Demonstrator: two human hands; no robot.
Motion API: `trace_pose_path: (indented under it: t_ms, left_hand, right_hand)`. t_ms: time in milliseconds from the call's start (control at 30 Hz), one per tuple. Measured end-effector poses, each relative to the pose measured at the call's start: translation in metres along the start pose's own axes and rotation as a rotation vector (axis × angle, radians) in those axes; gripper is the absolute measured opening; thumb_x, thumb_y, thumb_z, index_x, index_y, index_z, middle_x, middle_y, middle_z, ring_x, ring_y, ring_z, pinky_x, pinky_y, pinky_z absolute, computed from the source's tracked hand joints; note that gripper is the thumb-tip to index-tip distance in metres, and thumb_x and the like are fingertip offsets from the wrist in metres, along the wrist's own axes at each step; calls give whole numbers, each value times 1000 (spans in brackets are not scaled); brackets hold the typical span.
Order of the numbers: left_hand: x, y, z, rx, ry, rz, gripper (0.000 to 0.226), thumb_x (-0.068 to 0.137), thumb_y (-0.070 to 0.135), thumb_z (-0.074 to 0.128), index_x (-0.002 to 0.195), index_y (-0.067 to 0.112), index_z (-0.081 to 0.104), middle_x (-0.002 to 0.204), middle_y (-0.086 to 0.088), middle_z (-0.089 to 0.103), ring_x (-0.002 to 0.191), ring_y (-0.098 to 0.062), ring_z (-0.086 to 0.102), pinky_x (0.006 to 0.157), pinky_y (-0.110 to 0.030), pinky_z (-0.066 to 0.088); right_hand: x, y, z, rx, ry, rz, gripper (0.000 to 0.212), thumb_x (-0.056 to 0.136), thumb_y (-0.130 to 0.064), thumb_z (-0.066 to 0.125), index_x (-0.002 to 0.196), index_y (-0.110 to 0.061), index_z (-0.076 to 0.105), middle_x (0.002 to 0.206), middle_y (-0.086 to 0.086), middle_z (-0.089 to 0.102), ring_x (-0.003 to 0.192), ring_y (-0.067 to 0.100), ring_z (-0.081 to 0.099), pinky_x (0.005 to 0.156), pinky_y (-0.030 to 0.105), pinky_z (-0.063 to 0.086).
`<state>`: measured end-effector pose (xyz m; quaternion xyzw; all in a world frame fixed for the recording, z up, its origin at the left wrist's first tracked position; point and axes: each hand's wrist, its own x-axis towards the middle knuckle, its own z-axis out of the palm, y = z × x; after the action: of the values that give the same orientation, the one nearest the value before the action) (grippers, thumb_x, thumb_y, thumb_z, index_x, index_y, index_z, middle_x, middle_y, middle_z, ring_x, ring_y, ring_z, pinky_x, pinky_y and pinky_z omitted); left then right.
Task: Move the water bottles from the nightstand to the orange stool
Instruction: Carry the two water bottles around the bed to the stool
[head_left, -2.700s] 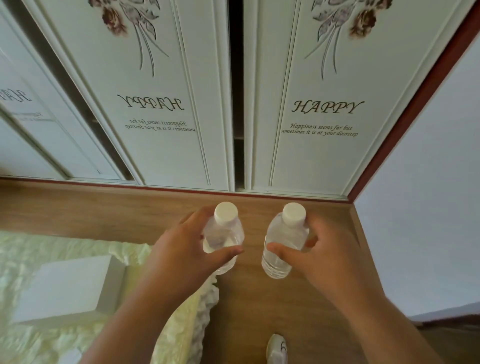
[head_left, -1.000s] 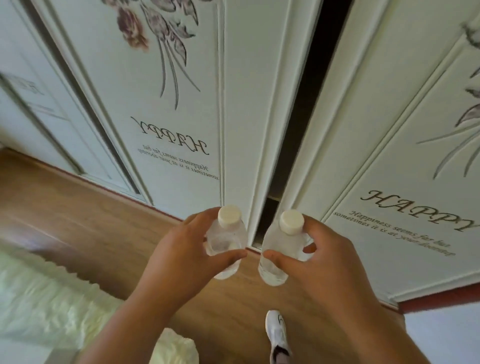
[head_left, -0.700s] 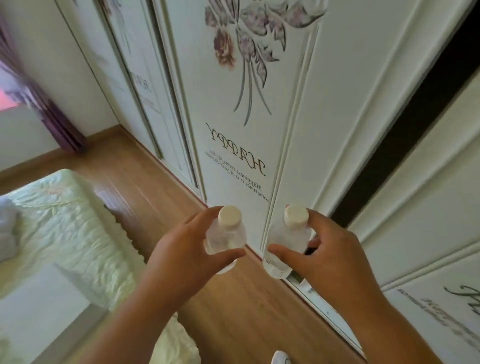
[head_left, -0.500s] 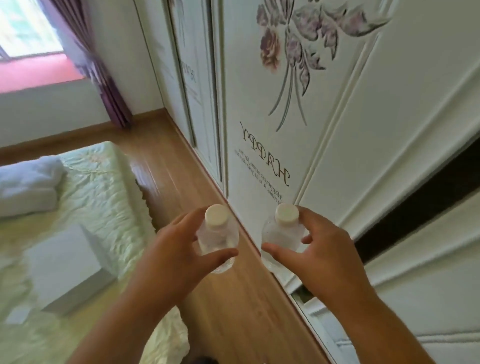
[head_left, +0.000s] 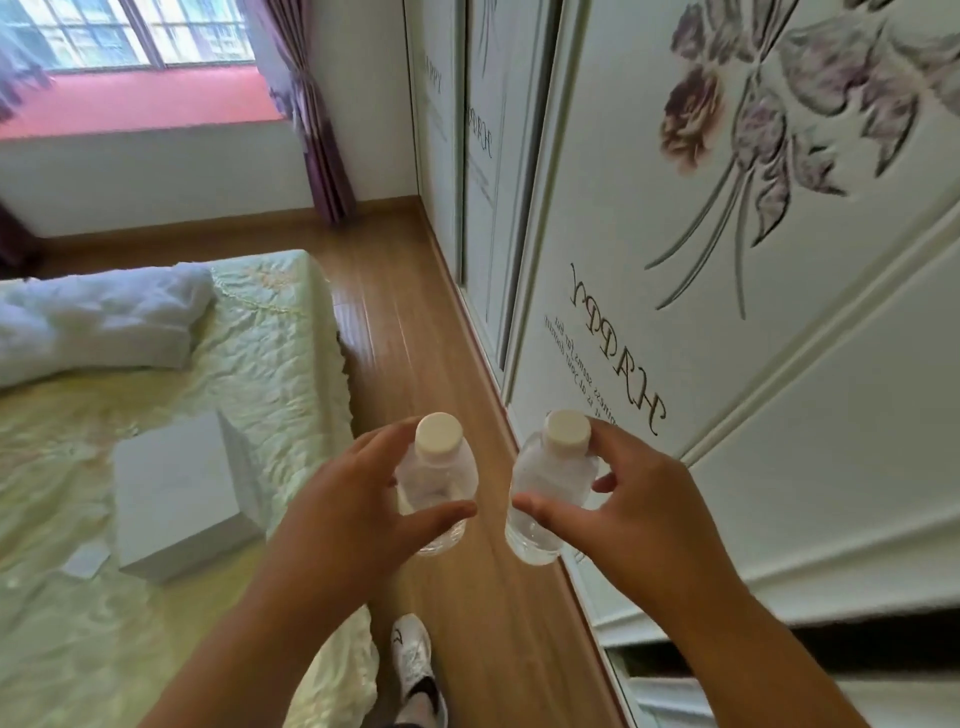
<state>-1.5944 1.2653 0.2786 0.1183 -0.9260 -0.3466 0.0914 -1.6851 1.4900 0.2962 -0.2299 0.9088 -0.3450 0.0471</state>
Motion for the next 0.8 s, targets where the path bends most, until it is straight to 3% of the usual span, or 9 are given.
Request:
trace_pose_path:
  t_ms: [133,300,533,800]
  left_hand:
    - [54,-17,-10,-43,-17,32,78,63,74,73,131,47,49,122,27,60,102,2,61,85,-32,56]
    - [119,-49,-42,-55,6,43,78,63,72,74,132,47,49,122,25,61,105,0,61,89,-34,56]
    - [185,-92,-89,-13,80,33,76,64,67,76,132,43,51,121,23,62,102,-2,61,87,-36,55]
    - [255,-142,-108,-17,156,-70,76,63,69,77,132,46,51,118,26,62,101,-1,62,85,-34,56]
  right_hand:
    - [50,-9,9,-31,0,15,72,64,-73,74,127,-45,55,111,-30,59,90,-7,57,81,19,50]
    - [120,-35,28,-41,33,7,69,63,-71,76,125,-47,55,102,-36,54,87,-13,54,69,4,34]
    - [201,-67,64,28,0,-42,72,63,-69,76,128,-44,58,110,-28,63,90,-8,59,70,9,44]
    - [307,-65,101,80,-68,-109,70,58,-80,64,120,-51,50,102,-40,51,90,-5,61,74,8,44]
